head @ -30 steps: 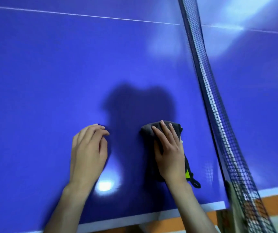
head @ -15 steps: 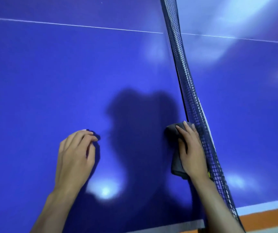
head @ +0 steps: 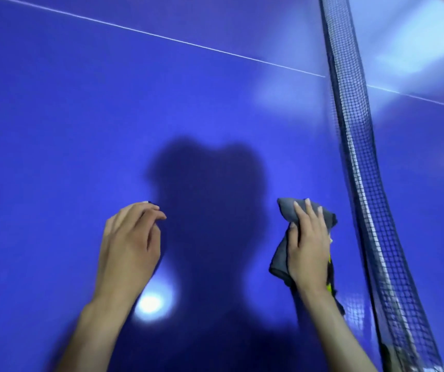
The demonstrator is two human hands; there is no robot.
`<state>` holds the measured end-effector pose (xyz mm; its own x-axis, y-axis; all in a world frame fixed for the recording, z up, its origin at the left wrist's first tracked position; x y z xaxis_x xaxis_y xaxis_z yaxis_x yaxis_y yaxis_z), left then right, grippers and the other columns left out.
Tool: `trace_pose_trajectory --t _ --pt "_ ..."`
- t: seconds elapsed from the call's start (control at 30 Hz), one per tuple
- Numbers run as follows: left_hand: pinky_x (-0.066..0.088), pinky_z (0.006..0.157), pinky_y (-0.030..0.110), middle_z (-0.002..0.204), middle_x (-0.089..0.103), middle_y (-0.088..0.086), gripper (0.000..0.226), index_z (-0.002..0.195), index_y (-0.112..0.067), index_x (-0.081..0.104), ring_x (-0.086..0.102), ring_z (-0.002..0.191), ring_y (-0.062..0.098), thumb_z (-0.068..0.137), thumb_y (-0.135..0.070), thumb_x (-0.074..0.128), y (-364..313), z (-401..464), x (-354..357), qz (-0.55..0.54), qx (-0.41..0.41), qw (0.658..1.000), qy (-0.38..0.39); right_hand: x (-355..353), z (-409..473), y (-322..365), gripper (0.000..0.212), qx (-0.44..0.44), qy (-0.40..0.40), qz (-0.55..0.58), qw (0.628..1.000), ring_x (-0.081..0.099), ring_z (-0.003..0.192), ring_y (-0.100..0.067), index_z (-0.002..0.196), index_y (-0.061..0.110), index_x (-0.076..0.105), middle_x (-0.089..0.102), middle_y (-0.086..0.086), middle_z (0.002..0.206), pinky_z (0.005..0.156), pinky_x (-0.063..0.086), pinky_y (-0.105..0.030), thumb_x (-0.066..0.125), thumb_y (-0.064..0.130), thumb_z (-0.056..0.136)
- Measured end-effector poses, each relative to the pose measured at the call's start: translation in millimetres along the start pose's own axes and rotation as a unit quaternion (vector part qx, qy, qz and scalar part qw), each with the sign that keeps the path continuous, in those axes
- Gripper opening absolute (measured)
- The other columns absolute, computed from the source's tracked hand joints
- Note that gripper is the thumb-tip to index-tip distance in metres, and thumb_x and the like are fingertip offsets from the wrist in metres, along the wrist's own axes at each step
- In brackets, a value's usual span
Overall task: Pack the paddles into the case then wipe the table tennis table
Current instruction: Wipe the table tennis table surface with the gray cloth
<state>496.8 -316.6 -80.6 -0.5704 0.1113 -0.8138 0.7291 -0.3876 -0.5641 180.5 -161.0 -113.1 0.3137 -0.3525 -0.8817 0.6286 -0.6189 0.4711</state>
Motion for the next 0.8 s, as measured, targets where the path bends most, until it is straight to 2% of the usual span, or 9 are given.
trace_pose_trajectory --t 0.1,0.37,0.47,0.6,0.7,0.8 --pt "0.035 0.098 0.032 0.117 0.068 0.001 0.026 0.105 -0.013 0.072 0.060 0.113 0.024 0.093 -0.007 0.049 32.6 10.1 -22.1 -0.001 -0.003 1.000 -0.016 27.7 -7.9 55.7 0.043 -0.014 0.008 -0.002 1.000 0.020 0.157 -0.023 0.146 0.024 0.054 0.036 0.008 0.164 0.110 0.025 -0.077 0.048 0.011 0.106" --pt "0.040 0.092 0.036 0.116 0.069 0.000 0.025 0.104 -0.014 0.071 0.060 0.112 0.024 0.093 -0.007 0.049 132.3 35.7 -83.0 0.002 -0.010 0.999 -0.033 106.8 -37.1 213.6 0.045 -0.076 0.001 -0.032 0.997 0.027 0.155 -0.030 0.146 0.020 0.054 0.040 0.002 0.163 0.108 0.036 -0.065 0.050 0.007 0.104" --pt "0.041 0.093 0.037 0.117 0.068 0.000 0.025 0.109 -0.013 0.069 0.059 0.112 0.023 0.095 -0.008 0.049 167.7 44.5 -103.4 0.000 -0.025 0.999 -0.038 137.6 -49.4 267.6 0.052 -0.094 0.010 -0.041 0.995 0.024 0.156 -0.031 0.148 0.021 0.052 0.038 0.002 0.164 0.110 0.034 -0.067 0.050 0.004 0.099" --pt "0.043 0.093 0.038 0.117 0.067 0.001 0.025 0.111 -0.012 0.067 0.058 0.111 0.022 0.096 -0.009 0.048 203.5 58.0 -129.6 0.000 -0.024 0.999 -0.048 177.0 -61.0 333.1 0.057 -0.122 0.009 -0.055 0.991 0.023 0.156 -0.032 0.148 0.020 0.052 0.037 -0.001 0.164 0.116 0.033 -0.063 0.056 0.000 0.095" --pt "0.043 0.092 0.039 0.117 0.067 0.002 0.025 0.111 -0.012 0.068 0.059 0.112 0.023 0.095 -0.009 0.049 224.4 66.5 -143.5 0.005 -0.022 0.998 -0.055 201.2 -68.8 378.4 0.056 -0.140 -0.003 -0.076 0.987 0.028 0.154 -0.036 0.148 0.016 0.053 0.040 -0.007 0.163 0.117 0.033 -0.060 0.057 0.003 0.094" --pt "0.045 0.091 0.041 0.117 0.068 0.003 0.025 0.110 -0.012 0.068 0.060 0.112 0.025 0.094 -0.008 0.050 239.8 74.1 -151.0 0.010 -0.016 0.998 -0.060 219.6 -69.0 415.7 0.053 -0.155 -0.007 -0.099 0.983 0.030 0.154 -0.036 0.148 0.017 0.053 0.041 -0.010 0.162 0.119 0.032 -0.058 0.050 0.013 0.095"
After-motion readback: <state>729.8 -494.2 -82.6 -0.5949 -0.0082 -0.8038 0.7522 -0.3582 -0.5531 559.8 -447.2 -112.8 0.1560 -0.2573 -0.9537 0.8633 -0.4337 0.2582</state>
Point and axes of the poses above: each hand's wrist, its own z-axis towards the middle knuckle, its own x-axis out of the palm, y = z × x, the point moved 5 cm from there along z, towards the middle knuckle
